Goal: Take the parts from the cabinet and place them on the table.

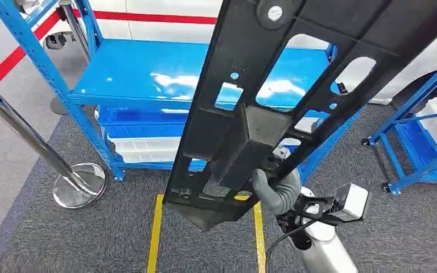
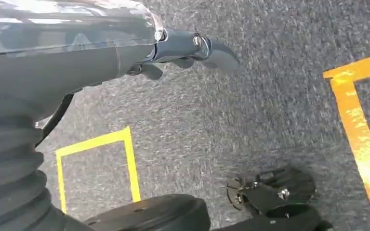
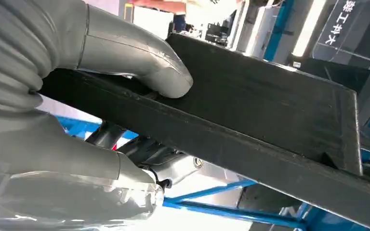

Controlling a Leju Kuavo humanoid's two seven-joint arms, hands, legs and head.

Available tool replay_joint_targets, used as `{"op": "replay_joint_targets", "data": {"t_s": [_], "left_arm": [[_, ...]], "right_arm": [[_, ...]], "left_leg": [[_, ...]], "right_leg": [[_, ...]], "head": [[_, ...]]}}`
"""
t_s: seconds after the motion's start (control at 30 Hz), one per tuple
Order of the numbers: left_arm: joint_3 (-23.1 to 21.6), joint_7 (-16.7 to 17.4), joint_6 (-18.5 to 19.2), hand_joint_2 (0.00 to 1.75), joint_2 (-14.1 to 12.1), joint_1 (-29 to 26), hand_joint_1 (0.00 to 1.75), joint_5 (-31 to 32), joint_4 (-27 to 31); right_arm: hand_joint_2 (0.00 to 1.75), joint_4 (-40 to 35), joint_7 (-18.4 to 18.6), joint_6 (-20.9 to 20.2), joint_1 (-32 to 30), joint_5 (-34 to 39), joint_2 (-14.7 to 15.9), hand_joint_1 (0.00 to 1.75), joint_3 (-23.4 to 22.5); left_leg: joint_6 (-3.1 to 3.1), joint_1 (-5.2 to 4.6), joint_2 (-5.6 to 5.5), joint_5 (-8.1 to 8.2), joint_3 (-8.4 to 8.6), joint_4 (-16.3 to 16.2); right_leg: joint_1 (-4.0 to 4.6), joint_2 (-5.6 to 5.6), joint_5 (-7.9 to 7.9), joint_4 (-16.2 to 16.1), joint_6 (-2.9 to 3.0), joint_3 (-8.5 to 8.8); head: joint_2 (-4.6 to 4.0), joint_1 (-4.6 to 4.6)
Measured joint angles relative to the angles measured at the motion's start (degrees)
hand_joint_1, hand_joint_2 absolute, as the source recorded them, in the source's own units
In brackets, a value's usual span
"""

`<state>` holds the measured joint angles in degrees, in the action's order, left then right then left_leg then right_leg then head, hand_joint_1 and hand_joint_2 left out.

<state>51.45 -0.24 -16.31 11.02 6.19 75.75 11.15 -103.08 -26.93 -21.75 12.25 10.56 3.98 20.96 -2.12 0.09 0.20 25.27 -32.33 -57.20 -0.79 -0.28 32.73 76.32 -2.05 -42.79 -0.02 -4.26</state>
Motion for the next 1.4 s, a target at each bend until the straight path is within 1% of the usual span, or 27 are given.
{"op": "replay_joint_targets", "data": {"t_s": [0.07, 0.1, 0.13, 0.17, 0.2, 0.3, 0.33, 0.4, 0.47, 0.5, 0.53, 0.6, 0.63, 0.7, 0.8, 0.83, 0.87, 0.93, 0.97, 1.0, 1.07, 1.13, 1.2, 1.3, 1.33, 1.37, 1.4], "left_arm": [[0.2, 0.1, 0.0, 1.75, 0.0, 0.0, 0.00, -1.1, 0.0], [0.6, 0.3, 0.0, 1.75, 0.0, 0.1, 0.00, -1.8, 0.0], [1.1, 0.6, 0.1, 1.75, 0.0, 0.2, 0.00, -2.6, 0.0], [1.5, 1.0, 0.2, 1.75, 0.0, 0.3, 0.00, -3.0, 0.0], [1.8, 1.3, 0.4, 1.75, 0.0, 0.4, 0.00, -3.1, 0.0], [2.6, 2.5, 1.2, 1.75, -0.1, 0.4, 0.00, -3.3, 0.0], [2.8, 3.1, 1.3, 1.75, -0.2, 0.5, 0.00, -3.3, 0.0], [3.0, 4.3, 1.2, 1.75, -0.2, 1.0, 0.00, -3.7, 0.0], [3.4, 4.8, 1.0, 1.75, -0.3, 1.2, 0.00, -4.2, 0.0], [3.6, 5.1, 0.8, 1.75, -0.3, 1.2, 0.00, -4.4, 0.1], [4.0, 5.2, 0.6, 1.75, -0.3, 1.2, 0.00, -4.7, 0.1], [4.8, 5.5, -0.7, 1.75, -0.3, 0.9, 0.00, -6.3, 0.1], [5.4, 5.2, -1.4, 1.75, -0.3, 0.8, 0.00, -7.2, 0.0], [6.6, 4.4, -2.2, 1.75, -0.3, 0.3, 0.00, -8.6, 0.1], [7.8, 3.6, -3.1, 1.75, -0.2, 0.1, 0.00, -9.5, 0.1], [8.4, 3.7, -3.5, 1.75, 0.1, 0.0, 0.00, -10.0, 0.0], [8.9, 4.0, -4.2, 1.75, 0.2, 0.0, 0.00, -10.5, 0.0], [9.7, 4.3, -4.7, 1.75, 0.3, 0.0, 0.00, -10.9, 0.0], [10.1, 4.8, -5.1, 1.75, 0.5, 0.0, 0.00, -11.2, 0.0], [10.3, 5.4, -5.4, 1.75, 0.5, 0.1, 0.00, -11.6, 0.0], [11.1, 7.0, -6.2, 1.75, 0.9, 0.0, 0.00, -12.0, 0.0], [11.7, 8.0, -6.7, 1.75, 1.2, 0.0, 0.00, -12.2, 0.0], [12.0, 9.2, -7.3, 1.75, 1.5, 0.1, 0.00, -12.2, 0.0], [12.9, 11.3, -8.3, 1.75, 2.1, 0.2, 0.00, -12.7, 0.0], [13.0, 11.6, -8.4, 1.75, 2.2, 0.1, 0.00, -12.8, 0.0], [13.1, 11.7, -8.6, 1.75, 2.2, 0.1, 0.00, -12.8, 0.1], [13.2, 11.8, -8.7, 1.75, 2.2, 0.2, 0.00, -12.7, 0.1]], "right_arm": [[1.75, 0.4, 0.5, -1.2, 0.2, 0.4, -0.2, 1.75, 0.1], [1.75, 0.8, 1.0, -1.7, 0.6, 0.5, -0.5, 1.75, 0.2], [1.75, 1.2, 1.6, -1.9, 1.4, 0.5, -1.1, 1.75, 0.6], [1.75, 1.6, 2.2, -2.1, 2.3, 0.5, -1.7, 1.75, 1.1], [1.75, 1.9, 2.5, -2.3, 3.0, 0.4, -2.5, 1.75, 1.6], [1.75, 3.2, 3.4, -2.0, 4.4, 0.2, -4.2, 1.75, 2.8], [1.75, 3.7, 3.8, -2.0, 5.0, 0.2, -4.8, 1.75, 3.2], [1.75, 4.6, 4.8, -2.4, 6.1, 0.9, -6.1, 1.75, 3.9], [1.75, 5.5, 5.2, -2.6, 6.9, 1.6, -7.1, 1.75, 4.3], [1.75, 6.0, 5.3, -2.7, 7.2, 2.0, -7.4, 1.75, 4.5], [1.75, 6.4, 5.6, -3.1, 7.4, 2.4, -7.8, 1.75, 4.8], [1.75, 7.7, 6.7, -4.6, 8.5, 4.0, -8.7, 1.75, 5.6], [1.75, 8.6, 7.1, -5.2, 9.6, 4.8, -9.4, 1.75, 6.4], [1.75, 10.2, 7.3, -5.5, 11.6, 6.0, -10.9, 1.75, 7.8], [1.75, 12.7, 7.3, -6.0, 13.9, 7.1, -12.7, 1.75, 10.1], [1.75, 13.4, 7.4, -6.2, 14.5, 7.6, -13.0, 1.75, 10.7], [1.75, 14.2, 7.4, -6.6, 15.0, 8.2, -13.5, 1.75, 11.4], [1.75, 15.3, 7.4, -6.6, 15.9, 8.6, -14.3, 1.75, 12.6], [1.75, 16.0, 7.5, -6.6, 16.2, 8.9, -14.7, 1.75, 13.2], [1.75, 16.5, 7.5, -6.7, 16.4, 9.3, -14.9, 1.75, 13.5], [1.75, 17.5, 7.5, -7.0, 16.9, 10.1, -15.4, 1.75, 14.4], [1.75, 18.4, 7.5, -7.2, 17.7, 10.5, -16.3, 1.75, 15.1], [1.75, 19.0, 7.6, -7.4, 18.8, 10.8, -17.4, 1.75, 15.9], [1.75, 19.6, 7.6, -7.5, 20.2, 11.8, -18.2, 1.75, 16.9], [1.75, 19.9, 7.8, -7.4, 20.5, 12.0, -18.5, 1.75, 17.3], [1.75, 20.2, 8.0, -7.2, 20.8, 12.4, -18.8, 1.75, 17.6], [1.75, 20.5, 8.1, -7.1, 21.2, 12.8, -19.0, 1.75, 17.9]], "left_leg": [[0.29, 0.02, 0.00, -1.20, -1.97, -0.4], [0.52, 0.02, -0.03, -1.75, -2.85, -0.6], [0.79, 0.00, -0.05, -2.23, -3.35, -0.9], [1.17, -0.20, -0.09, -2.56, -3.85, -1.1], [1.56, -0.14, -0.03, -3.03, -3.91, -1.0], [2.82, 0.05, -0.15, -5.13, -4.30, -0.1], [2.95, 0.45, -0.22, -4.25, -4.93, -0.7], [3.23, 0.45, -0.16, 2.99, -6.59, -5.8], [3.55, 0.45, -0.16, 8.73, -7.76, -14.7], [3.59, 0.45, -0.16, 9.05, -7.70, -17.9], [3.55, 0.45, -0.16, 7.43, -6.89, -19.0], [3.37, 0.45, -0.16, 2.83, -2.35, -14.6], [3.17, 0.45, -0.16, 2.22, 1.59, -9.3], [2.68, 0.05, -0.15, 6.49, 7.97, 1.3], [1.79, -0.38, -0.23, 5.30, 6.53, 0.7], [1.29, 0.46, -0.01, 4.29, 6.03, 1.1], [0.85, 0.25, 0.12, 3.56, 5.22, 1.0], [0.41, 0.17, 0.28, 1.99, 3.54, 0.9], [0.45, 0.12, 0.31, 1.18, 2.49, 0.8], [0.49, 0.13, 0.32, 0.59, 1.48, 0.6], [0.75, 0.13, 0.33, -0.61, -0.84, -0.1], [1.13, 0.14, 0.31, -1.50, -2.78, -0.9], [1.72, -0.03, 0.25, -2.22, -3.69, -1.4], [2.89, 0.50, 0.27, -4.15, -3.93, -0.3], [3.35, 0.27, 0.21, -4.56, -4.33, -0.2], [3.41, 0.49, 0.07, -2.64, -4.80, -0.9], [3.44, 0.53, 0.02, 0.66, -5.71, -3.5]], "right_leg": [[-0.27, -0.01, -4.27, -1.8, -0.11, 3.21], [-0.44, 0.00, -5.93, -5.9, -0.03, 6.58], [-0.54, 0.12, -5.78, -11.4, 0.17, 10.86], [-0.34, 0.43, -3.04, -16.9, 0.47, 14.78], [-0.07, 0.64, -2.39, -19.0, 0.90, 15.60], [0.54, 0.39, -4.05, -19.1, 2.27, 14.26], [0.04, -0.26, -5.11, -19.5, 3.00, 13.57], [0.30, -0.30, -6.70, -19.7, 3.94, 11.60], [0.66, -0.49, -8.25, -19.6, 4.15, 9.67], [0.85, -0.54, -8.96, -19.5, 4.14, 8.66], [0.98, -0.59, -9.68, -19.3, 4.10, 7.54], [1.07, -0.61, -11.03, -18.8, 4.02, 5.36], [1.12, -0.41, -11.72, -18.4, 3.89, 4.33], [1.35, -0.10, -12.78, -17.7, 3.30, 3.32], [1.04, -0.46, -14.70, -18.5, 2.39, 3.29], [1.18, -0.38, -14.69, -18.4, 1.98, 2.88], [1.00, -0.09, -11.81, -17.1, 1.69, 2.35], [0.57, 0.00, -3.73, -9.5, 1.18, 0.35], [0.41, 0.00, -1.26, -4.8, 0.92, -0.52], [0.30, 0.00, -0.71, -1.4, 0.75, -0.96], [-0.11, 0.00, -4.49, -0.1, 0.50, 0.88], [-0.23, 0.01, -7.39, -7.4, 0.68, 6.90], [0.20, 0.18, -3.45, -17.3, 1.38, 13.36], [0.83, 0.21, -4.48, -18.4, 2.32, 12.94], [0.31, 0.02, -5.37, -19.4, 2.88, 12.62], [0.33, -0.34, -6.11, -19.6, 3.29, 12.33], [0.29, -0.32, -6.72, -19.7, 3.89, 11.61]], "head": [[0.00, 0.00], [0.00, 0.00], [0.00, 0.00], [0.00, 0.00], [0.00, -0.02], [0.00, 0.00], [0.00, 0.00], [0.00, -0.02], [0.00, -0.02], [0.00, -0.02], [0.00, -0.02], [0.00, -0.02], [0.00, -0.02], [0.00, 0.00], [0.00, 0.00], [0.00, -0.02], [0.00, 0.00], [0.00, 0.00], [0.00, 0.00], [0.00, 0.00], [0.00, 0.00], [0.00, 0.00], [0.00, -0.02], [0.00, -0.02], [0.00, 0.00], [0.00, 0.00], [0.00, -0.02]]}}
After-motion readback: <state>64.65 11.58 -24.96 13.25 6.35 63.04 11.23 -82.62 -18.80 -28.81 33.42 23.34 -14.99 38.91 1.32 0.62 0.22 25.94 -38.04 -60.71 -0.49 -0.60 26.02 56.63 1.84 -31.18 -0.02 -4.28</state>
